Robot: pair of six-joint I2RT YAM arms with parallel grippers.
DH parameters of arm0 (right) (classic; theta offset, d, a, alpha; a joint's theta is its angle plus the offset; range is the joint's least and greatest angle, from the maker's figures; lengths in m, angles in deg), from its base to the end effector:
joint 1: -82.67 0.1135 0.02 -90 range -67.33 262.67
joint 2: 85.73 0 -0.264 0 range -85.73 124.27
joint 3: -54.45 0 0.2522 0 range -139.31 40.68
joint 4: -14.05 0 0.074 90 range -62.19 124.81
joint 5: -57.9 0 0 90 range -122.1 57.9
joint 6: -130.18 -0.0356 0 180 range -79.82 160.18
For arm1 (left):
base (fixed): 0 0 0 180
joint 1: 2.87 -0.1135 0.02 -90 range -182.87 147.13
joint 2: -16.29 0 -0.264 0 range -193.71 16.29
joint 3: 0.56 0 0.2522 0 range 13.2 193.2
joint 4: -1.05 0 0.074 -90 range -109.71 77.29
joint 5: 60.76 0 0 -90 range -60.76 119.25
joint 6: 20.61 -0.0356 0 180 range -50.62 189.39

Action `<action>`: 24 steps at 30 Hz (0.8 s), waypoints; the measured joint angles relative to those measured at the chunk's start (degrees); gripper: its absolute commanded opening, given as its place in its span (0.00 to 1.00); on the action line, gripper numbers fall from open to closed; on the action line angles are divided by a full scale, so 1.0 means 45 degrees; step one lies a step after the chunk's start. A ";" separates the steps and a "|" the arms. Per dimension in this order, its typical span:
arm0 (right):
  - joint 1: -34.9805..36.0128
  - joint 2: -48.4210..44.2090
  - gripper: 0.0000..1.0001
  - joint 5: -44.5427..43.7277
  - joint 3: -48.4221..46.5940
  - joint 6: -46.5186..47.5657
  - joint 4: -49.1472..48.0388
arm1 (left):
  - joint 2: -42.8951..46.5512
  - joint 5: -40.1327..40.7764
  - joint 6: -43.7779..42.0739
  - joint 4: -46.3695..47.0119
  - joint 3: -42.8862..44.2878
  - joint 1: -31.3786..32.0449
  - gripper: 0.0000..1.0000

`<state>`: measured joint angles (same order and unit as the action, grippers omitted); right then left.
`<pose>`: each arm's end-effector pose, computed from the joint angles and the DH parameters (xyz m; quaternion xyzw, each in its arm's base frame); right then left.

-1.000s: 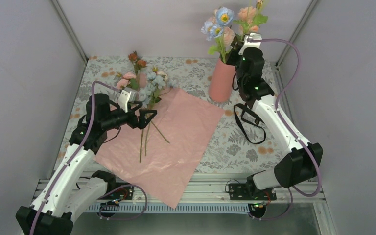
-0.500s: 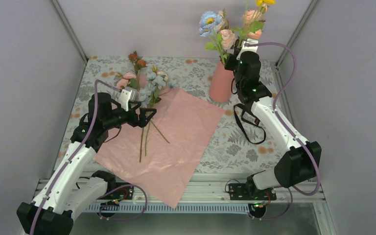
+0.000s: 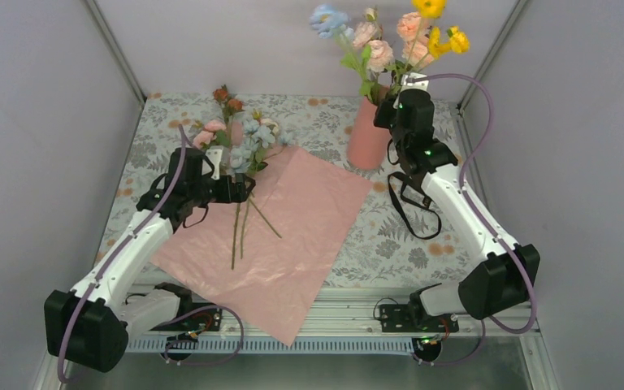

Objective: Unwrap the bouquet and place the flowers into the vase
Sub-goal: Insert the fake flower into the vase.

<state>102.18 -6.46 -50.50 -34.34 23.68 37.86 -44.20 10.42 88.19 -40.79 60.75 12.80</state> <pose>0.3092 0.0976 0.3880 0.0776 0.7817 0.0672 0.6151 0.2120 -0.0714 0.2762 0.0432 0.8993 -0.2633 0.3465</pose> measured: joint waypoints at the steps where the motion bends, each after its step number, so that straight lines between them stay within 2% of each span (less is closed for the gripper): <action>1: 0.0005 0.0000 0.26 0.0005 -0.0029 -0.0010 0.0214 | -0.0087 0.0083 0.0087 0.0024 -0.0024 0.0000 0.94; 6: 0.0000 -0.0117 0.44 0.0267 -0.0325 -0.0155 0.1520 | -0.0869 0.0563 0.0563 0.0194 -0.0136 0.0000 0.83; 10: 0.0000 -0.0656 0.63 0.0665 -0.0355 -0.0277 0.2472 | -0.1671 0.0996 0.0923 0.0403 -0.0267 0.0000 0.77; 17: 0.0000 -0.2055 0.97 0.1710 -0.0321 -0.0491 0.3371 | -0.2380 0.1647 0.1423 0.0641 -0.0461 -0.0015 0.74; 19: 0.0000 -0.2521 1.00 0.2108 -0.0209 -0.0588 0.3473 | -0.2531 0.1817 0.1486 0.0699 -0.0461 -0.0068 0.70; 24: 0.0000 -0.3453 1.00 0.3070 0.0228 -0.0695 0.3687 | -0.3070 0.2021 0.1511 0.0913 -0.0466 -0.0335 0.66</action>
<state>102.18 -22.00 -36.68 -33.31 20.56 54.45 -58.01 19.51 94.99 -36.68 58.65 11.29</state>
